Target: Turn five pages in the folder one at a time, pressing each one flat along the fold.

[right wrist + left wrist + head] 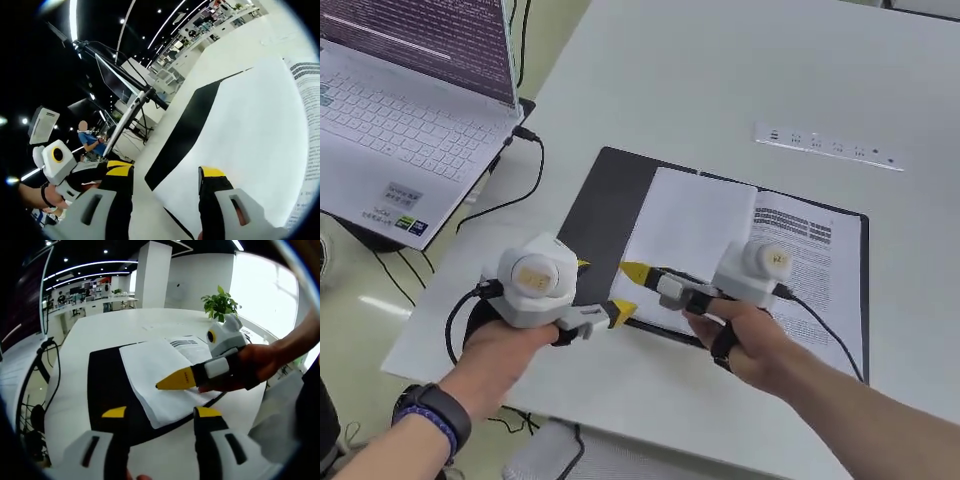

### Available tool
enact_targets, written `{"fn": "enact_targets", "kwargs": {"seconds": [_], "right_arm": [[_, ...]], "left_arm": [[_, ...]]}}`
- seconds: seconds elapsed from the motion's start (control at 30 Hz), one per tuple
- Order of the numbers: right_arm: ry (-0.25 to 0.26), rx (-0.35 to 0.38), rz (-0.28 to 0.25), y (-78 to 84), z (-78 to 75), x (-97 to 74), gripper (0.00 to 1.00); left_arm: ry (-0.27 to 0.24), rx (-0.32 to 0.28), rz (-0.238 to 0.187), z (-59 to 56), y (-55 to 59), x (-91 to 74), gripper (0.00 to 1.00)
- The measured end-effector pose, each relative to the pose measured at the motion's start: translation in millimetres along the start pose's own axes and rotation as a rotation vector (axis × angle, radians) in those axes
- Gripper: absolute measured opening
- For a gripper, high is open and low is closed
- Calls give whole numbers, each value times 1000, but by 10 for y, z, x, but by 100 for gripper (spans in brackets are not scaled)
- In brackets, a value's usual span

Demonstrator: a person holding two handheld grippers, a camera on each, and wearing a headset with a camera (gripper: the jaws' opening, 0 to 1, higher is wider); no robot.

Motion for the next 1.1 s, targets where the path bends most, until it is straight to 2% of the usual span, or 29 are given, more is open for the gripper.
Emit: {"fn": "enact_targets", "kwargs": {"seconds": [0.17, 0.33, 0.47, 0.6, 0.7, 0.93, 1.0, 1.1], "right_arm": [[34, -72, -12, -155, -84, -221, 55], [69, -126, -28, -261, -172, -467, 52], [101, -172, -20, -272, -231, -641, 54], [127, -204, -17, -279, -283, -822, 55], [143, -206, -27, -298, -311, -934, 55], [183, -206, -52, -312, -380, -1171, 53], [189, -199, -59, -297, -391, -1232, 53], [202, -193, -54, -244, -414, -1305, 53]], "left_arm": [[8, 9, 4, 0, -25, 70, 47], [25, 31, 17, -17, -42, 178, 44], [34, 37, 5, -32, -100, 250, 39], [43, 49, 10, -35, -132, 333, 38], [48, 54, 15, -33, -138, 377, 37], [68, 64, 45, -56, -60, 472, 35], [73, 66, 59, -64, -24, 486, 34], [75, 61, 53, -62, -18, 493, 32]]}}
Point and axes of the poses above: the centre of the closed fingertips' face, and the gripper's own axes: x roughly forward along the fingers, z roughly to its left, y roughly out of its underside, the point moved 4 cm from there along -x, roughly backward along the fingers, and after that the axes turned 3 degrees about -x, right-handed, at the moved point
